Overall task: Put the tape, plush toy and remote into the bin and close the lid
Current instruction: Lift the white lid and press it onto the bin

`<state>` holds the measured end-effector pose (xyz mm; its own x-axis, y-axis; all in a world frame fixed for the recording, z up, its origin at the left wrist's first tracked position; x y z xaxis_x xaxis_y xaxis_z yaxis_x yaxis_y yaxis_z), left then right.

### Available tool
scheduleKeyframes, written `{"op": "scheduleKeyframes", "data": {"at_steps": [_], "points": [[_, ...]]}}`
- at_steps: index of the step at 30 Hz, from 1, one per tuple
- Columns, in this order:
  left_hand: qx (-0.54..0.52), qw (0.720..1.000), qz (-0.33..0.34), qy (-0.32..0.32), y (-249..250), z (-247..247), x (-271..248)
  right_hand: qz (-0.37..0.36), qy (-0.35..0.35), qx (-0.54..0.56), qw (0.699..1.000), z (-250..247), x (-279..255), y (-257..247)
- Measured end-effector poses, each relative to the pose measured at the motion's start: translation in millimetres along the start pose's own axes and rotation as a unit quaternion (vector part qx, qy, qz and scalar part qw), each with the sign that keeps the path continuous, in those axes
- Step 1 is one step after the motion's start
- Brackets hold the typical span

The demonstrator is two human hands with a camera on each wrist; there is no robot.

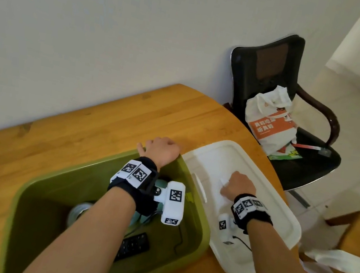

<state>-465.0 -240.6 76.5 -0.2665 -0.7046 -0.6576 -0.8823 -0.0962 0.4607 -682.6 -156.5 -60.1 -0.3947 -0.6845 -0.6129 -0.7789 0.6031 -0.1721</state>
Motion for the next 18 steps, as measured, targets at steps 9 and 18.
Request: {"op": "scheduleKeyframes", "data": {"at_steps": [9,18], "points": [[-0.176,0.981,0.073,-0.038,-14,-10,-13,-0.017,0.129,0.077,0.989,-133,-55,-1],[-0.413,0.897,0.158,0.003,-61,-58,-62,-0.185,0.123,0.083,0.971,-178,-152,-72]]}}
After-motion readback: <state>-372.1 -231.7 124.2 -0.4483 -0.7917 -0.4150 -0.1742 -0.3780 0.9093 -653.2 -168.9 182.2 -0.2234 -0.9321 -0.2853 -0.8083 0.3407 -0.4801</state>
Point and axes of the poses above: each hand's wrist, its own x-axis towards the middle knuckle, its own z-axis out of the palm, y = z × x, the point moved 2 cm from there along x, towards the middle knuckle, and after that the axes turned 13 degrees about -y, right-handed, at the moved point
